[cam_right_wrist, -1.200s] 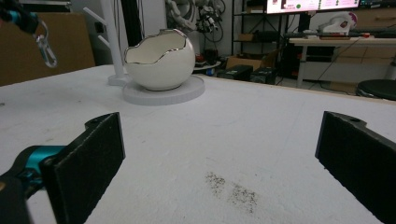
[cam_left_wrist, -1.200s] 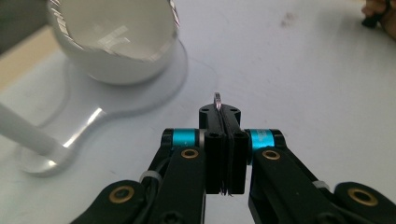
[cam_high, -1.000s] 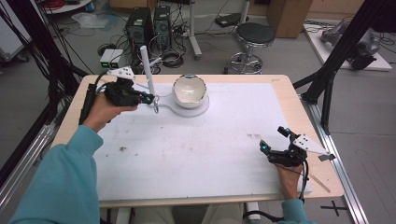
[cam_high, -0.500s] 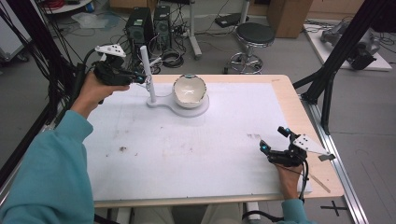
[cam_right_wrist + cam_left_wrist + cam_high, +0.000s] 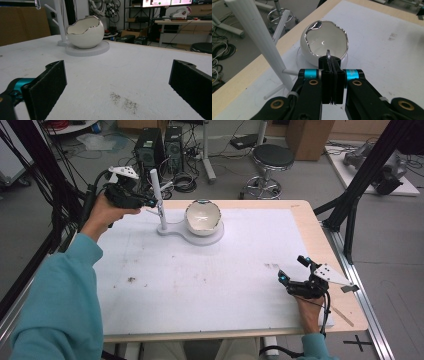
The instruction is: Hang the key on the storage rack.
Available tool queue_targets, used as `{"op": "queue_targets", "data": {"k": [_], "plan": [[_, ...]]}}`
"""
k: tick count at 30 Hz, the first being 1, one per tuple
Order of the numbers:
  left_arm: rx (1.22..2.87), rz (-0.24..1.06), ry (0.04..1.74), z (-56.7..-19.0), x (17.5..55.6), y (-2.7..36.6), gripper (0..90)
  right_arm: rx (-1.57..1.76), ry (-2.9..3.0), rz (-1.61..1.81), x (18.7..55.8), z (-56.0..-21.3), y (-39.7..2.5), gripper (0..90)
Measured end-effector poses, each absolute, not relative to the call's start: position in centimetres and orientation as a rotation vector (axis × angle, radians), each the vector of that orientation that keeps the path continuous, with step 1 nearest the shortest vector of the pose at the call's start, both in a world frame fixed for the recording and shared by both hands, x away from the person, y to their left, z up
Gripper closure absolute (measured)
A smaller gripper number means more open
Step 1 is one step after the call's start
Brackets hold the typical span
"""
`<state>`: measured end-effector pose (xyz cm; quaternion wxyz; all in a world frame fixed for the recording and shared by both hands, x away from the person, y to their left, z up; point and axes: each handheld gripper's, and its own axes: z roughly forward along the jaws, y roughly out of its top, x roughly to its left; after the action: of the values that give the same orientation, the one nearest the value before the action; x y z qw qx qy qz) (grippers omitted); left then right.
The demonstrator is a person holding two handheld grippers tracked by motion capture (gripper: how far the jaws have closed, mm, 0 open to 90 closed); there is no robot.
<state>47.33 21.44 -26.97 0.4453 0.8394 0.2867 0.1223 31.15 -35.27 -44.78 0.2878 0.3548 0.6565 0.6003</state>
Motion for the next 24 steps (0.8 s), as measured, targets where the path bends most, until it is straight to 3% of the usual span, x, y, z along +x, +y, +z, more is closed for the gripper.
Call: {"op": "queue_targets", "data": {"k": [24], "plan": [[2.153, 0.282, 0.777, -29.4, 49.5, 21.0, 88.4, 0.947, 1.755, 1.603, 31.2, -44.8, -35.3, 0.6]]}}
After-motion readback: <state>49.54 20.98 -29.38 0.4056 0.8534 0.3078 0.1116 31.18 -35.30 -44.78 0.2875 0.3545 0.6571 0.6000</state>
